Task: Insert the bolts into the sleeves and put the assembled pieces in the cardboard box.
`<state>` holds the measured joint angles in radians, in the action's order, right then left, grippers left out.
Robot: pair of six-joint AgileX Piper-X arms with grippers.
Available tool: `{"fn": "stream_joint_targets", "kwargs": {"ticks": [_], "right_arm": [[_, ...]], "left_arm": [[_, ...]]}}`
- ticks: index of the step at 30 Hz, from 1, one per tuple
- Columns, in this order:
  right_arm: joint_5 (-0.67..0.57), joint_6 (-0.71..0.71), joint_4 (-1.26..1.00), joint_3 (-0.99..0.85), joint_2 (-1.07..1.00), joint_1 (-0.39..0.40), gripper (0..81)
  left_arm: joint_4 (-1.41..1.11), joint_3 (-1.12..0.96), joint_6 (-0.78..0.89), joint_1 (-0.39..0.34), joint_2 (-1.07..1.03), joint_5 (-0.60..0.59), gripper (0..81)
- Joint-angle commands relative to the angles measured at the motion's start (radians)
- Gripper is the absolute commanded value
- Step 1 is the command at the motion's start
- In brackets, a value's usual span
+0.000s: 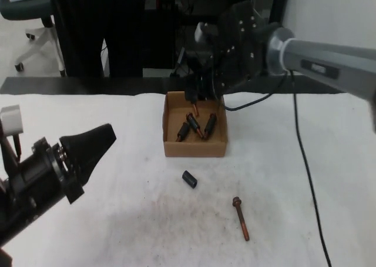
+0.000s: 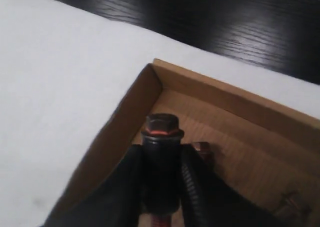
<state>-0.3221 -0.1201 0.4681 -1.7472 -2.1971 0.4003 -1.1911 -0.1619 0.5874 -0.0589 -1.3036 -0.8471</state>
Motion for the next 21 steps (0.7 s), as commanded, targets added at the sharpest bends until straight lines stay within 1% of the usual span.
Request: {"fn": "stream_joint_targets", "kwargs": {"ticks": [1,9,10,11,12,15,16,17,18,21], "right_arm": [[0.058,0.068,0.087,-0.079,-0.037,-0.003,0.8],[0.070,0.100,0.119,-0.079,-0.046,-0.003,0.4],[0.070,0.105,0.121,-0.079,-0.046,-0.003,1.5],[0.063,0.106,0.121,-0.079,-0.046,-0.003,4.3],[0.049,0.106,0.123,-0.079,-0.046,-0.003,9.4],[0.002,0.106,0.131,-0.079,-0.046,-0.003,30.5],[0.004,0.106,0.133,-0.079,-0.046,-0.003,37.8],[0.018,0.106,0.136,-0.079,-0.046,-0.003,42.8],[0.036,0.106,0.142,-0.079,-0.046,-0.003,44.3],[0.086,0.106,0.168,-0.079,-0.040,-0.005,41.2]], "left_arm": [[-0.022,0.001,-0.006,0.002,0.014,-0.007,0.3],[-0.022,0.001,-0.006,0.002,0.014,-0.007,0.3],[-0.022,0.001,-0.006,0.002,0.014,-0.007,0.3],[-0.022,0.001,-0.006,0.002,0.014,-0.007,0.3],[-0.023,0.001,-0.006,0.002,0.014,-0.007,0.3],[-0.025,0.001,-0.004,0.002,0.014,-0.007,0.3],[-0.025,0.001,-0.004,0.002,0.014,-0.007,0.3],[-0.025,0.001,-0.004,0.002,0.014,-0.007,0.3],[-0.025,0.001,-0.004,0.002,0.014,-0.007,0.3],[-0.025,0.001,-0.004,0.002,0.014,-0.007,0.3]]}}
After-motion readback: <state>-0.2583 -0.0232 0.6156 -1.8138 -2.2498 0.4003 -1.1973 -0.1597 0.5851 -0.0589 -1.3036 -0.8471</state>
